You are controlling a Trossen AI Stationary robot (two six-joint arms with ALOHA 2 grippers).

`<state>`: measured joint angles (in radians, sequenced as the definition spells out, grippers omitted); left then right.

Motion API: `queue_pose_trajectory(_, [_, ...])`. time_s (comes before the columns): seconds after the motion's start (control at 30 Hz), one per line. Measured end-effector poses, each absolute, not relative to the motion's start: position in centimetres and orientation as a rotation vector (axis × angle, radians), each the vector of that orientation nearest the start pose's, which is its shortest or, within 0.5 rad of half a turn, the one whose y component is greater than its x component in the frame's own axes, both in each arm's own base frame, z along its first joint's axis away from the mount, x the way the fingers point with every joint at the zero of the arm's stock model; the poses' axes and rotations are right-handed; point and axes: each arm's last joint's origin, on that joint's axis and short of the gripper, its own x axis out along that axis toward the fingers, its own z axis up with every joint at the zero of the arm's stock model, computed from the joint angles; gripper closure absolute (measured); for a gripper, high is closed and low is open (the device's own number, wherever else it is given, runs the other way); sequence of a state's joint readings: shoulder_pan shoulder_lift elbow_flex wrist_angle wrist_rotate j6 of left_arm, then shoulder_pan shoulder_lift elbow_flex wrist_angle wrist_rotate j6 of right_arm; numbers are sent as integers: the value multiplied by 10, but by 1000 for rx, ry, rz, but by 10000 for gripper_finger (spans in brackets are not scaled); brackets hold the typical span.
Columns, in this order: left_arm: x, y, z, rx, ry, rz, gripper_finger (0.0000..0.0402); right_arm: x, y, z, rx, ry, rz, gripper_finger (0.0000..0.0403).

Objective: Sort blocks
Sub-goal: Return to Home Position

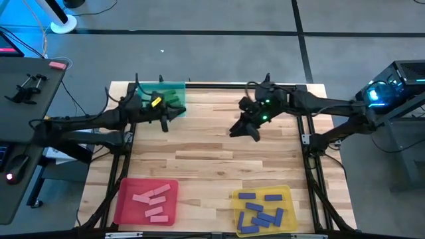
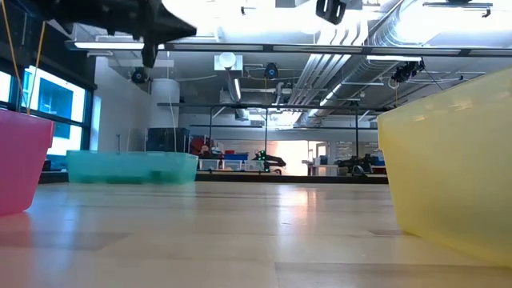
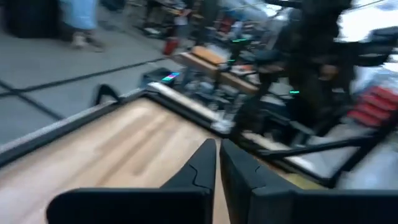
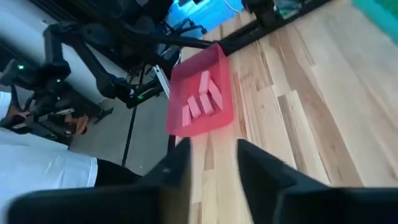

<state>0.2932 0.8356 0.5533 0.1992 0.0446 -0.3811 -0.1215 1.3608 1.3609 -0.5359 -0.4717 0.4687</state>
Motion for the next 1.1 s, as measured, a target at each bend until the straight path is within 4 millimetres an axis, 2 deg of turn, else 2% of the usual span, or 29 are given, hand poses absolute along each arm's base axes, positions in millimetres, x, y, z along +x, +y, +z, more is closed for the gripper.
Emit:
queue_pose_trajectory(0.17, [189, 33, 286, -387, 6, 128, 398, 265, -19, 388, 549, 571, 192, 388])
queue_pose_trajectory(0.27, [187, 30, 289, -337, -10, 127, 400, 242, -18, 394, 524, 600, 104, 388])
queue_pose_trajectory(0.4, [172, 35, 297, -281, -87, 162, 401, 207, -17, 405, 527, 590, -17, 400])
queue_pose_trajectory(0.5, [156, 40, 285, -290, -160, 197, 401, 183, -16, 416, 551, 490, -87, 401])
queue_pose_trajectory(0.57, [145, 40, 270, -318, -241, 200, 401, 172, -12, 418, 560, 352, -118, 402])
queue_pose_trajectory(0.67, [130, 39, 248, -371, -389, 178, 401, 170, -6, 407, 550, 85, -97, 402])
queue_pose_trajectory(0.8, [119, 35, 228, -432, -476, 131, 402, 183, -2, 376, 608, -213, 2, 403])
queue_pose_trajectory(0.93, [126, 28, 217, -483, -373, 88, 401, 194, -3, 345, 716, -306, 16, 403])
queue_pose_trajectory(1.1, [134, 17, 209, -439, -345, 130, 401, 198, -4, 339, 751, -292, -2, 403])
